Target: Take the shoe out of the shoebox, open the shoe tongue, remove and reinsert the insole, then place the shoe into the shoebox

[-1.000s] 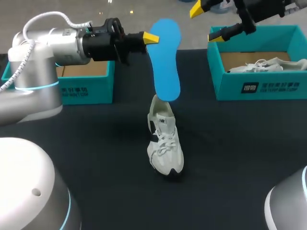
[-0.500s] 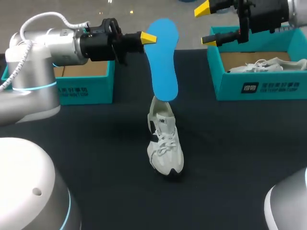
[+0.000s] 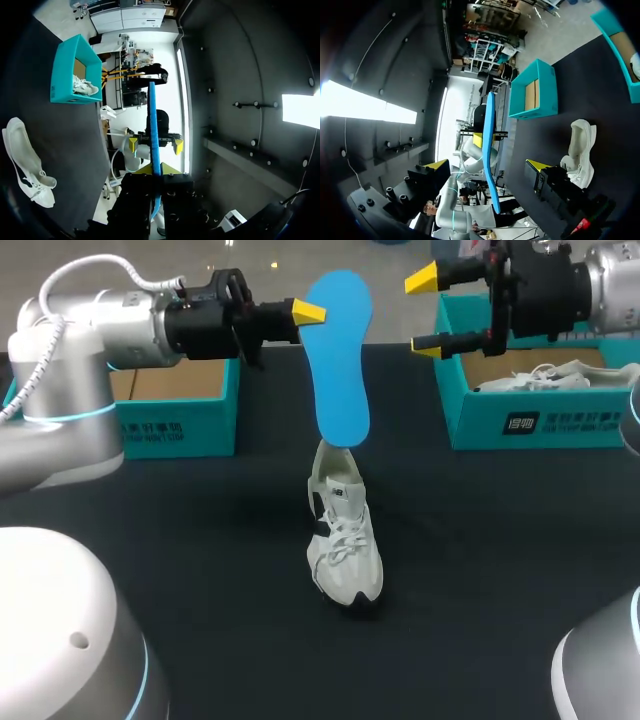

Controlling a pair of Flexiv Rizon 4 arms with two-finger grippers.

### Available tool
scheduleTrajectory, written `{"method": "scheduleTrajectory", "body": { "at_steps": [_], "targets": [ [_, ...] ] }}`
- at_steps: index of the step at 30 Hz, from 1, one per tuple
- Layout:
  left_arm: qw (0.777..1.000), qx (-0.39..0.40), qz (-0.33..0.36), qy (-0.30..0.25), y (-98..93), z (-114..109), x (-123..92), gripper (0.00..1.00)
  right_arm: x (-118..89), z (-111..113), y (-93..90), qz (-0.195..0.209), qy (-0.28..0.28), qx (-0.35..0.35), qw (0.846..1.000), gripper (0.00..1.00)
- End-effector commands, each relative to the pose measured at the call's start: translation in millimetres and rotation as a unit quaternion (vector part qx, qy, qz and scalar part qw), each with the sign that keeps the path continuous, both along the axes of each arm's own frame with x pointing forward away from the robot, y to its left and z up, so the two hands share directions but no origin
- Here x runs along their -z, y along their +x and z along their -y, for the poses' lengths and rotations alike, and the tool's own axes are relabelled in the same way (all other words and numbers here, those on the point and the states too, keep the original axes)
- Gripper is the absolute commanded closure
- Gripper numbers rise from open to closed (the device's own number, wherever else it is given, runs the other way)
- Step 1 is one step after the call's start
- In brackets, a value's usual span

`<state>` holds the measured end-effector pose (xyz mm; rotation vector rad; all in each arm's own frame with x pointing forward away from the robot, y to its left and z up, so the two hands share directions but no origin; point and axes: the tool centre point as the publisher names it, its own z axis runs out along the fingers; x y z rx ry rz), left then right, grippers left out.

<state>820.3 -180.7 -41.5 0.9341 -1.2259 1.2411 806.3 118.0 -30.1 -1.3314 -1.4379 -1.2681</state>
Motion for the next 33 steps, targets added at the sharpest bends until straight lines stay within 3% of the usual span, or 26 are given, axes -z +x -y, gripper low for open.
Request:
{"method": "scheduleTrajectory", "body": {
  "at_steps": [1, 17, 20, 23, 33],
  "targets": [
    [1.0, 0.0, -0.001, 0.003, -0.4, -1.0, -0.3, 1.0, 8.9, 1.3, -4.1, 0.004, 0.013, 0.006, 1.0, 0.0],
    [1.0, 0.012, -0.003, 0.012, 0.0, -0.1, 0.9, 1.0, 8.9, 2.9, -2.8, 0.015, 0.013, 0.015, 1.0, 0.0],
    [0.995, 0.013, 0.102, -0.008, 2.3, -2.7, -6.7, 1.0, 8.9, 2.9, -2.8, 0.015, 0.013, 0.015, 1.0, 0.0],
    [0.967, 0.009, 0.252, 0.027, 5.4, -5.0, -11.0, 1.0, 8.9, 2.9, -2.8, 0.015, 0.013, 0.015, 1.0, 0.0],
    [0.88, -0.028, 0.473, 0.04, 11.1, -8.3, -16.2, 1.0, 8.9, 2.9, -2.8, 0.015, 0.013, 0.015, 1.0, 0.0]
  ]
}}
